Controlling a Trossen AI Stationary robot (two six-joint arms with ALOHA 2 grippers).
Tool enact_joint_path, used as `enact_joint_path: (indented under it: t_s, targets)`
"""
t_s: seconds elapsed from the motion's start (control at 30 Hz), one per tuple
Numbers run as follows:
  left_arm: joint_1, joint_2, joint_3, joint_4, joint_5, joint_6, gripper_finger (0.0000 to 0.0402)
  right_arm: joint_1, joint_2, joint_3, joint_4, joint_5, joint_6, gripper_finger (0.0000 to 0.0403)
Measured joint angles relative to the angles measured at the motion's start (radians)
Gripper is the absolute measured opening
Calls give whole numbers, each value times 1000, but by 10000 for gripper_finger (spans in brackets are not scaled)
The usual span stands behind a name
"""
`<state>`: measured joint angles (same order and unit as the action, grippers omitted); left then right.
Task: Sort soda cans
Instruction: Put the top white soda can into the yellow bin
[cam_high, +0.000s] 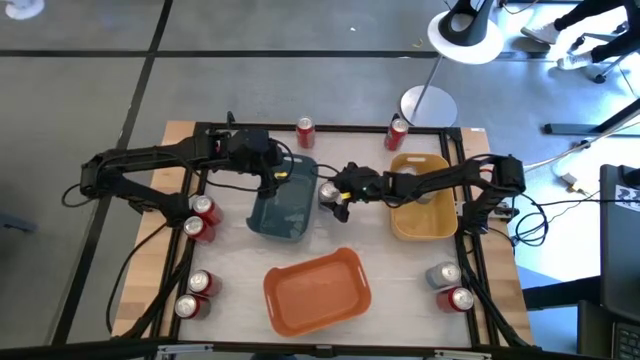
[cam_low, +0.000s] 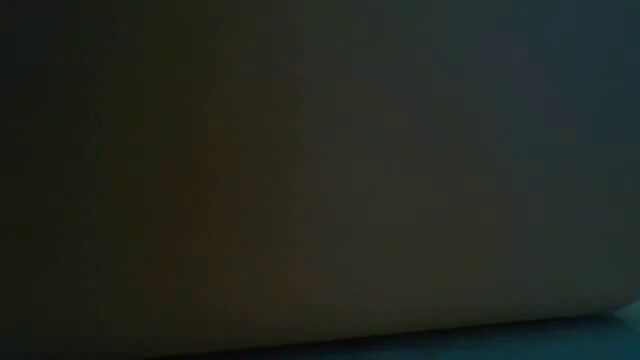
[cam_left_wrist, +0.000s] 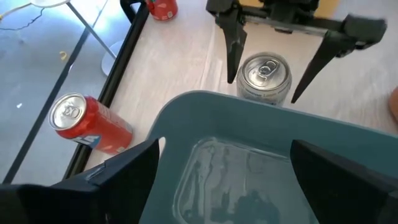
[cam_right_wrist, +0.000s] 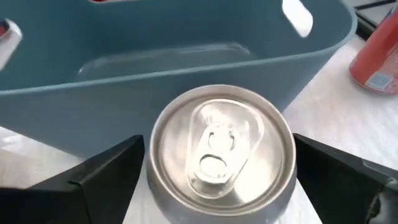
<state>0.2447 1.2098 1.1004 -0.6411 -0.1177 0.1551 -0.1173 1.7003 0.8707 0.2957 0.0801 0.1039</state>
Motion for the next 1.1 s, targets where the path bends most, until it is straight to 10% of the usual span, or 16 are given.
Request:
enact_joint_path:
  t_s: [0.3,1.1]
  targets:
    - [0,0,0,4,0,1,351,-1,12,0,48,7,28,277]
    - [0,0,0,5,0,-5,351,4,-702,0,-754,112,220,276]
